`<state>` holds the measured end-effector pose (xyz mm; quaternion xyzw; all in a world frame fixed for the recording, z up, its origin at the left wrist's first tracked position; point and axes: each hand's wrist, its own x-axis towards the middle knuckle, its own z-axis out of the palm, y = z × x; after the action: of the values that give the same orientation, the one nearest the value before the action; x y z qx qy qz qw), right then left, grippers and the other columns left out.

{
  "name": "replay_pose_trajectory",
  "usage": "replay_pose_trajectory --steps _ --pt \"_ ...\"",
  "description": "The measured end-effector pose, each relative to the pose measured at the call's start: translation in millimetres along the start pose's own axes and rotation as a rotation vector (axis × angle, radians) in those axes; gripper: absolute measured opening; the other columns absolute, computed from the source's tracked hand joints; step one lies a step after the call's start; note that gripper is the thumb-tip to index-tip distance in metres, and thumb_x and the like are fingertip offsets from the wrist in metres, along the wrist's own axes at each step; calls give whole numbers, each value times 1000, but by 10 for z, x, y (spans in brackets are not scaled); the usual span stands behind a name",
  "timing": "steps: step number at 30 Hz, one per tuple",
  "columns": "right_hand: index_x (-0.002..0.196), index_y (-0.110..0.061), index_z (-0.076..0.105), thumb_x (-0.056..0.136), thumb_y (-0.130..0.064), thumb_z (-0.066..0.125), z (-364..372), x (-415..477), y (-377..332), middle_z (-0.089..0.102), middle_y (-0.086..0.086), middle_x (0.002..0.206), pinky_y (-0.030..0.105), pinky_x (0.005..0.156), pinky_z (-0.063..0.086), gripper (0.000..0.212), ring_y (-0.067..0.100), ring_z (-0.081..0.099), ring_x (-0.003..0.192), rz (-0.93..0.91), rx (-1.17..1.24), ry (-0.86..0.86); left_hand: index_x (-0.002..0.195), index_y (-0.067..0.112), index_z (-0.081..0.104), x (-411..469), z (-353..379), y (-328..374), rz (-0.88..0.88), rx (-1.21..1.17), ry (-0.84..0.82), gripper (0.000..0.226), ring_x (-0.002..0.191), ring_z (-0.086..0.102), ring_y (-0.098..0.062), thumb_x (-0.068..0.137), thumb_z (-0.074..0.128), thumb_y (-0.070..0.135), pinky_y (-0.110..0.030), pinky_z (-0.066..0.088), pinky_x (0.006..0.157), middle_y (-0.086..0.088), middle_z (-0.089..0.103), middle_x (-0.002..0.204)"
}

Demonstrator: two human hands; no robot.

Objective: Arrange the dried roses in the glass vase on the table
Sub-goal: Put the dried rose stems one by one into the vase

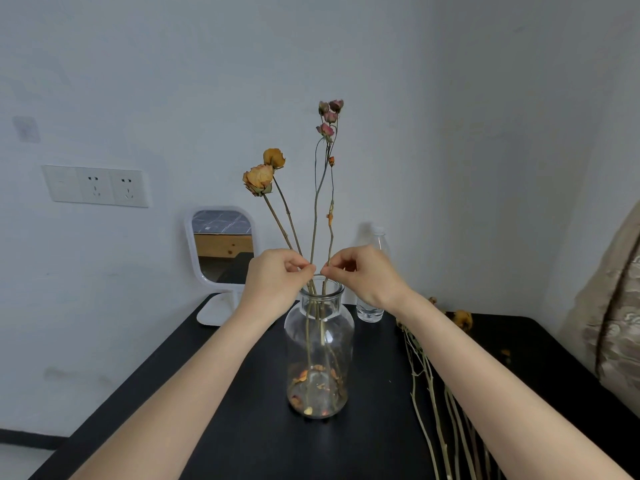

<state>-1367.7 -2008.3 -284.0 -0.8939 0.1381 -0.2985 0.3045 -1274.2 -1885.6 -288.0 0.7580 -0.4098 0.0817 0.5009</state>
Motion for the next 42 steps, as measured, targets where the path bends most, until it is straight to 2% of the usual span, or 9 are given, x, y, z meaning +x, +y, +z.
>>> replay_pose_trajectory --steps 5,10,15,21,25,30,35,39,42 --pt "78 -14 73 83 -27 69 52 6 1 56 -17 64 -2 54 35 14 -19 49 57 -11 -36 -46 90 13 73 -28 46 -60 -47 35 -19 14 65 52 -1 82 67 23 -12 33 57 9 58 68" --pt "79 -17 74 81 -27 70 93 6 10 53 -15 58 1 49 35 11 2 47 52 11 -92 -43 89 14 71 -49 72 -110 -76 70 -40 14 63 50 -4 80 68 24 -15 32 55 13 52 64" --pt "81 -12 75 83 -25 69 88 4 17 50 -19 46 0 45 34 15 -16 48 47 34 -50 -43 90 13 71 -27 85 -90 -80 58 -42 15 64 50 -3 80 68 25 -15 31 55 13 52 65" --pt "82 -15 75 83 -28 67 92 -1 31 49 -27 37 1 43 33 15 -15 46 43 83 -3 -21 90 14 71 -9 87 -88 -70 47 -46 15 64 51 -3 81 67 25 -15 33 55 14 52 64" --pt "78 -19 73 83 -31 68 82 -28 14 55 -13 50 7 48 36 13 1 47 48 109 16 0 92 14 72 -19 94 -105 -63 51 -36 16 64 50 -4 82 66 25 -14 33 56 14 52 65" --pt "85 -18 73 83 -32 67 29 -106 -9 68 23 88 40 75 52 15 31 57 72 114 35 28 91 16 67 -86 61 -90 -55 55 -1 12 64 51 -4 84 63 26 -14 31 55 13 52 66" --pt "89 -16 71 84 -27 67 -128 -251 87 51 0 64 16 57 37 12 8 42 57 138 89 126 81 20 60 -370 36 9 7 -116 44 7 58 55 -3 85 61 26 -9 40 50 5 55 60" --pt "89 -17 71 84 -24 67 -302 -547 294 52 -7 61 5 50 35 9 2 45 54 218 21 136 75 28 62 -805 259 109 44 -268 -183 9 54 51 0 84 60 30 -10 41 53 8 57 58" --pt "91 -18 72 84 -24 66 -419 -851 548 67 0 79 6 59 39 11 7 57 72 328 -61 110 75 28 63 -1099 598 100 18 -237 -379 10 50 46 2 84 60 32 -7 37 51 9 54 56"
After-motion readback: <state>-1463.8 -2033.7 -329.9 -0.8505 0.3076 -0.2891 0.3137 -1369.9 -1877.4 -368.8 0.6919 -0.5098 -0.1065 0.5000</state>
